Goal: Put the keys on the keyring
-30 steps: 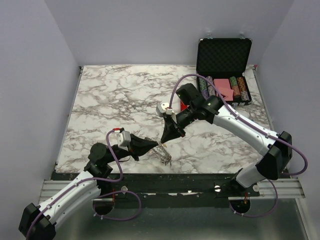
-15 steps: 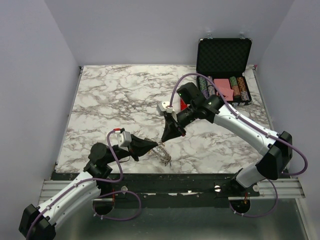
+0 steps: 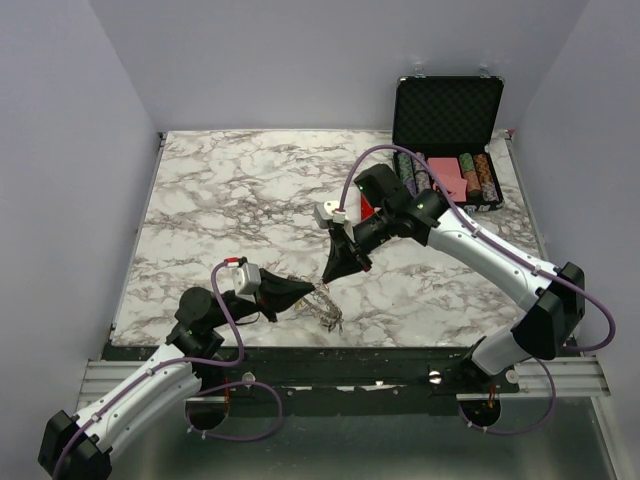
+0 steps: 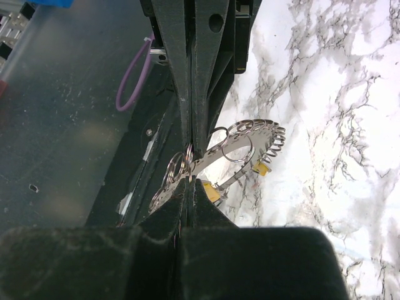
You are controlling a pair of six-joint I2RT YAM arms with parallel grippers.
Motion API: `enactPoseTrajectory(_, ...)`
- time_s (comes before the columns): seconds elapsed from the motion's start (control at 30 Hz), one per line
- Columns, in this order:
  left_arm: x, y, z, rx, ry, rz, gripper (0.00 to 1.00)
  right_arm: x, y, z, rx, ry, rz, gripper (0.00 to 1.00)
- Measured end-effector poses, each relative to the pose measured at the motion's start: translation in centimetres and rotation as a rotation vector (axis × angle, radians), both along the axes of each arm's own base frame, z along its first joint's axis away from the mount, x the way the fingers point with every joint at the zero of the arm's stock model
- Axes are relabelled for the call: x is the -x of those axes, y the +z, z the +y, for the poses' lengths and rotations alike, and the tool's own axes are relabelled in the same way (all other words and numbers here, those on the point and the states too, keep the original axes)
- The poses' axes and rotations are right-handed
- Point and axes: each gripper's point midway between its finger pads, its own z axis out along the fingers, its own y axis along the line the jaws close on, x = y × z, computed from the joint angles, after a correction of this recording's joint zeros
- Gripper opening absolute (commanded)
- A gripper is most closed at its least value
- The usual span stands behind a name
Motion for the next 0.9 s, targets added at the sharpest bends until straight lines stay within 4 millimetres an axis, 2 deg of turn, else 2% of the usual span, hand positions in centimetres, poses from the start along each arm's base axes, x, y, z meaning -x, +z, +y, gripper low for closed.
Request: enactPoseTrajectory(0.9, -0.25, -0.08, 0.13, -0.003, 0.018, 0.000, 0.00, -0.02, 0.11, 0.24, -0.007, -0.008, 0.020, 0.00)
